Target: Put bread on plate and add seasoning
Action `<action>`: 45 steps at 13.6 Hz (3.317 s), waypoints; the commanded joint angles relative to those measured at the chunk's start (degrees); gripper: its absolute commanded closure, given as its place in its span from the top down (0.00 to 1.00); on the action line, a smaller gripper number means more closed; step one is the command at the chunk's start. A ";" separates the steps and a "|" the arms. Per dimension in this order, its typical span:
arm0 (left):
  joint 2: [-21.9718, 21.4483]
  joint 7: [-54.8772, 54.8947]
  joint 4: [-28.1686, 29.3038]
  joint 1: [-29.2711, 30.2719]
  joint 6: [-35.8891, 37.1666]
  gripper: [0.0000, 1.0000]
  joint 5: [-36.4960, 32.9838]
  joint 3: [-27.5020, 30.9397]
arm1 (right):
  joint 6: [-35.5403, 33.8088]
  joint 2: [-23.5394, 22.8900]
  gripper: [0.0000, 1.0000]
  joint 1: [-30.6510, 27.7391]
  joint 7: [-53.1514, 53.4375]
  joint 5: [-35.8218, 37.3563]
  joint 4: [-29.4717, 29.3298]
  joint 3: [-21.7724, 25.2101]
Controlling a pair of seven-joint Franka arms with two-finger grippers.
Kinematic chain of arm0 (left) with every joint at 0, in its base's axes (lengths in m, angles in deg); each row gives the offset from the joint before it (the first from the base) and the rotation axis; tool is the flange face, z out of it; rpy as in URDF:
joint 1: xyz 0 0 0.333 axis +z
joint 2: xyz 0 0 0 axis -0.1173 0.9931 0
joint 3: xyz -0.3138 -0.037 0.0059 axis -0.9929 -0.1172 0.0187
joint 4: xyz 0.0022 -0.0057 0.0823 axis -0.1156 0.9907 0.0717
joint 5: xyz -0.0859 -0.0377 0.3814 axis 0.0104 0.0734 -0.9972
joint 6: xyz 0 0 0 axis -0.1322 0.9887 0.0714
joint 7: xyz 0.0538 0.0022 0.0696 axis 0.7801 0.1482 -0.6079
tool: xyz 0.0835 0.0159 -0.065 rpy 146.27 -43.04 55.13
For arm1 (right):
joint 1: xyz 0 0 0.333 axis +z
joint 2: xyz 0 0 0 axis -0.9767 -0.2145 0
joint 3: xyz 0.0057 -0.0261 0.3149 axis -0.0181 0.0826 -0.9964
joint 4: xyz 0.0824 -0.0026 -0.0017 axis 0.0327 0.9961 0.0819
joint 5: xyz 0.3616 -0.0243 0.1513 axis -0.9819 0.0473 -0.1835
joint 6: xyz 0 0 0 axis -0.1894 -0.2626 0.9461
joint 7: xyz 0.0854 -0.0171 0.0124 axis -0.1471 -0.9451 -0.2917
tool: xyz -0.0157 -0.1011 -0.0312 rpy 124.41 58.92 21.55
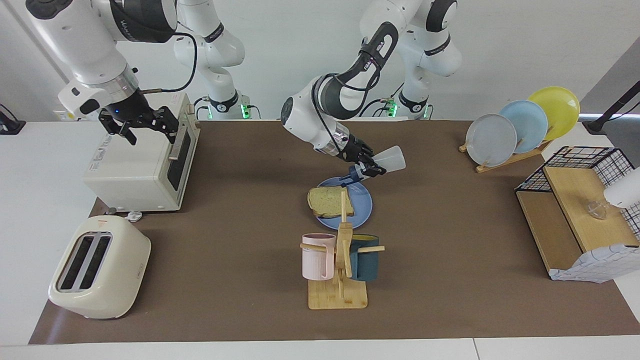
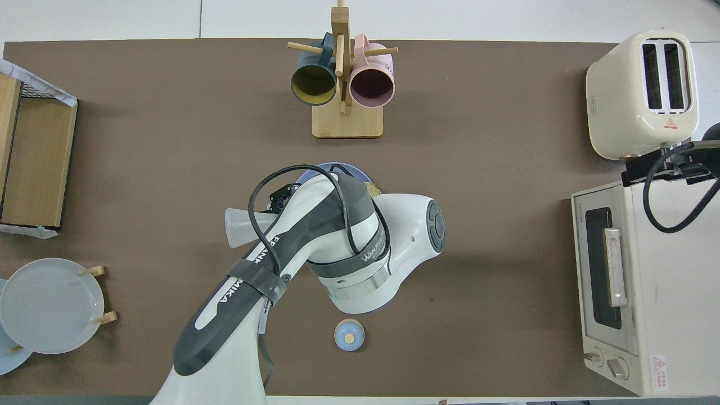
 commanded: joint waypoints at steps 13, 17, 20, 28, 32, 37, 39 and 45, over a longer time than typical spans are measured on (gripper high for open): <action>13.60 -0.41 -10.63 -3.27 15.02 0.00 -8.19 1.97 | -0.75 1.12 1.00 -1.41 0.18 0.58 0.23 -0.53; 13.77 -0.41 -10.63 -2.48 12.13 0.00 -11.08 3.21 | -0.75 1.12 1.00 -1.41 0.18 0.58 0.23 -0.53; 14.21 -0.41 -10.72 -2.21 10.54 0.00 -12.93 4.97 | -0.75 1.12 1.00 -1.32 0.18 0.58 0.23 -0.53; 13.69 -0.32 -10.98 -9.84 16.41 0.00 -8.20 4.44 | -0.75 1.12 1.00 -1.41 0.18 0.58 0.23 -0.53; 13.77 -0.32 -13.44 -13.46 20.99 0.00 -6.08 4.44 | -0.75 1.21 1.00 -1.41 0.18 0.58 0.23 -0.53; 14.21 -0.32 -13.71 -9.87 18.54 0.00 -8.09 4.97 | -0.75 1.12 1.00 -1.32 0.18 0.58 0.23 -0.53; 14.48 -0.32 -13.71 -6.89 15.82 0.00 -9.85 4.97 | -0.75 1.12 1.00 -1.41 0.18 0.58 0.23 -0.53; 15.27 -0.32 -13.71 -1.69 11.15 0.00 -13.81 4.97 | -0.75 1.12 1.00 -1.32 0.18 0.58 0.23 -0.53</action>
